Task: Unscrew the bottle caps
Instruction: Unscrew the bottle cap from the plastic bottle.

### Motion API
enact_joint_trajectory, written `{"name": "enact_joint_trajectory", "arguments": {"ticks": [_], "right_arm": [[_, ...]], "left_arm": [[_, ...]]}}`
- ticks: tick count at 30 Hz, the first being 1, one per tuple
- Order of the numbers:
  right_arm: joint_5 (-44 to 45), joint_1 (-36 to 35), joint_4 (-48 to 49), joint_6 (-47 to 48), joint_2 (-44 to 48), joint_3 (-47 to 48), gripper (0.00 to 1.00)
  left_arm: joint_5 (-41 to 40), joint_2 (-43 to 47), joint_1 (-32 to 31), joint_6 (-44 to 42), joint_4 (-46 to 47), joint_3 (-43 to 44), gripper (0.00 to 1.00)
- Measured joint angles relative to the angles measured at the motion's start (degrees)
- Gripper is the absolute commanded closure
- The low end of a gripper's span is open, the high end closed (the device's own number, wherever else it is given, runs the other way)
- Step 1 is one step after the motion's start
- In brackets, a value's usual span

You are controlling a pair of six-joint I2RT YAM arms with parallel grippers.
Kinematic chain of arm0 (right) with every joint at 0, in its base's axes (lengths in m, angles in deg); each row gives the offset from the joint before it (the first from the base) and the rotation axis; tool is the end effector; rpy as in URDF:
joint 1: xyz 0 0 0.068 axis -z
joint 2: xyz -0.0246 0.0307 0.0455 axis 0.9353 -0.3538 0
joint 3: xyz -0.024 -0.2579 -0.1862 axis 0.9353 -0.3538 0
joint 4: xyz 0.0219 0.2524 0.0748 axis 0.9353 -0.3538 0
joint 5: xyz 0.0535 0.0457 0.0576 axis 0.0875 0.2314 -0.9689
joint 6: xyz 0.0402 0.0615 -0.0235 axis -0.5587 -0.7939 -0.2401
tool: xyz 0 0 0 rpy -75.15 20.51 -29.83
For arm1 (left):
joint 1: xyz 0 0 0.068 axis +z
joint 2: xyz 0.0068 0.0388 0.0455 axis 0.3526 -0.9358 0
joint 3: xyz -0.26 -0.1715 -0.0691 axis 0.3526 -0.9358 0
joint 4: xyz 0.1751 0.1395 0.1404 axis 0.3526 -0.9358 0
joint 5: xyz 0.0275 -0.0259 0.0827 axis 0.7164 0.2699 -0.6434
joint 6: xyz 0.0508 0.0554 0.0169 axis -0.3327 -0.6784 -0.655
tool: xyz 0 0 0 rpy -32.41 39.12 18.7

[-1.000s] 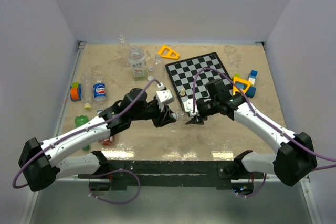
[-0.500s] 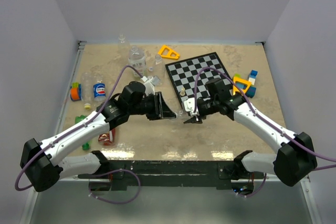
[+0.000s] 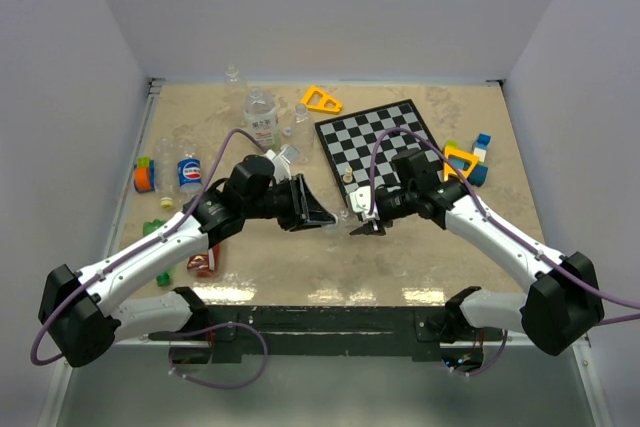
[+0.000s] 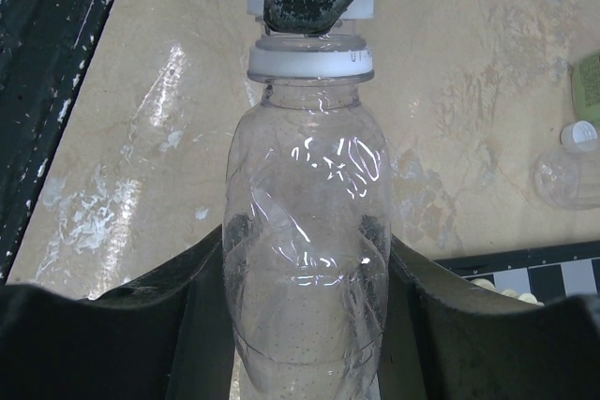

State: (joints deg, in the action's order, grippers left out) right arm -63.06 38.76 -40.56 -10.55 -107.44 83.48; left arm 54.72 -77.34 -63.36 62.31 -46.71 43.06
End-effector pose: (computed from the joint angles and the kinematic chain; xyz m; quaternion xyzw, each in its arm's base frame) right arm 0.1861 0.1673 0.2870 -0.7150 0.4904 0.2924 0.4035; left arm 0.1704 -0.1930 0.3217 -0.0592 0.8561 -0.4927 0.1447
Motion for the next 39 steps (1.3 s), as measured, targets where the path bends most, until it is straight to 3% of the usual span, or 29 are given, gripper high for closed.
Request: {"name": "enact_joint_trajectory", "arguments": {"ticks": [11, 21, 25, 31, 34, 39], "right_arm": [[0.5, -0.2, 0.0, 0.1, 0.4, 0.0, 0.85], [3.6, 0.2, -3.1, 0.2, 0.2, 0.0, 0.85], [4.1, 0.2, -3.3, 0.2, 0.2, 0.0, 0.85], [4.5, 0.2, -3.3, 0.2, 0.2, 0.0, 0.85], [4.5, 0.2, -3.3, 0.2, 0.2, 0.0, 0.85], [4.5, 0.2, -3.4, 0.2, 0.2, 0.0, 0.85]], "left_arm": [[-0.6, 1.9, 0.2, 0.9, 0.2, -0.4, 0.38], [-2.0, 6.9, 0.7, -2.6, 0.7, -0.4, 0.15], [-6.9, 9.0, 0.7, -11.0, -3.0, -0.4, 0.05], [-15.1, 14.8, 0.7, -33.9, -2.7, -0.9, 0.0], [-15.2, 21.3, 0.8, -46.2, 5.6, -6.1, 0.0], [-6.9, 29.5, 0.8, -64.0, 19.1, -17.1, 0.0]]}}
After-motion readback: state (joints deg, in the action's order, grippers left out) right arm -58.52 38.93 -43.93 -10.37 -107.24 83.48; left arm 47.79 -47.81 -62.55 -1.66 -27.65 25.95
